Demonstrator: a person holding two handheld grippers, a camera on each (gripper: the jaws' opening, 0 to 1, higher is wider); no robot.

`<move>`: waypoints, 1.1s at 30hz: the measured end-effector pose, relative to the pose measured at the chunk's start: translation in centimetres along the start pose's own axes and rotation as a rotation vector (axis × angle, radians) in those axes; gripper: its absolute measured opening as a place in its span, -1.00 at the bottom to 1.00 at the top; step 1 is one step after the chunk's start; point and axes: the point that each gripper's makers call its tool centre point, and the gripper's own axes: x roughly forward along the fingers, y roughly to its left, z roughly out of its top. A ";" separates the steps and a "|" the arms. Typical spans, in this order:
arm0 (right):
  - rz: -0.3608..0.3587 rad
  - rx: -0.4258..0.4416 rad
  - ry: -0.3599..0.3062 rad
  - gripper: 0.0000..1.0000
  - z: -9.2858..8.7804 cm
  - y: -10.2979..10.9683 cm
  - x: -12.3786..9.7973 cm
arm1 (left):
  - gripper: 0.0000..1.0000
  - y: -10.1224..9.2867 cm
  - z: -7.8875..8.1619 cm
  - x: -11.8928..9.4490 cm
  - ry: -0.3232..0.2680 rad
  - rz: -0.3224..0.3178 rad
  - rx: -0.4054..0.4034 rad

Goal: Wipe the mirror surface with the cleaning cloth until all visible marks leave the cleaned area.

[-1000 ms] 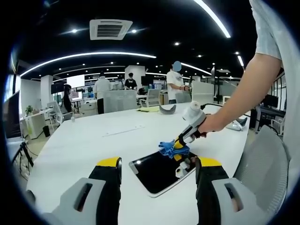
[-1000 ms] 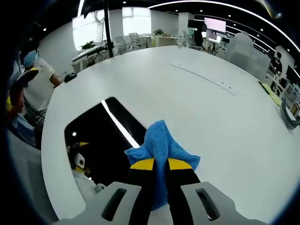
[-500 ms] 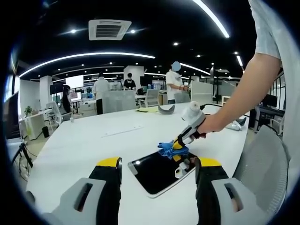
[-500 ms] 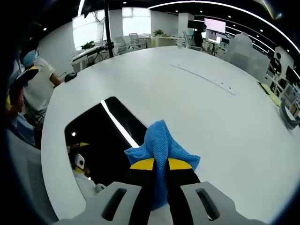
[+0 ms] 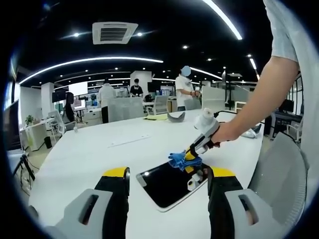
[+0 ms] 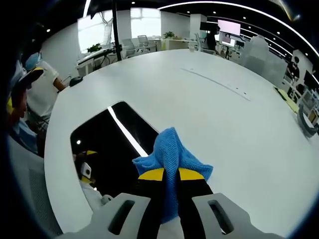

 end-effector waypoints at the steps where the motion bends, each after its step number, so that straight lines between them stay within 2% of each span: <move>1: 0.000 -0.001 0.000 -0.92 0.0 0.0 0.0 | 0.27 0.0 0.0 0.0 -0.001 0.000 -0.001; 33: 0.000 0.005 -0.005 -0.92 -0.5 0.8 -0.5 | 0.25 0.2 0.7 0.4 -0.014 -0.006 0.004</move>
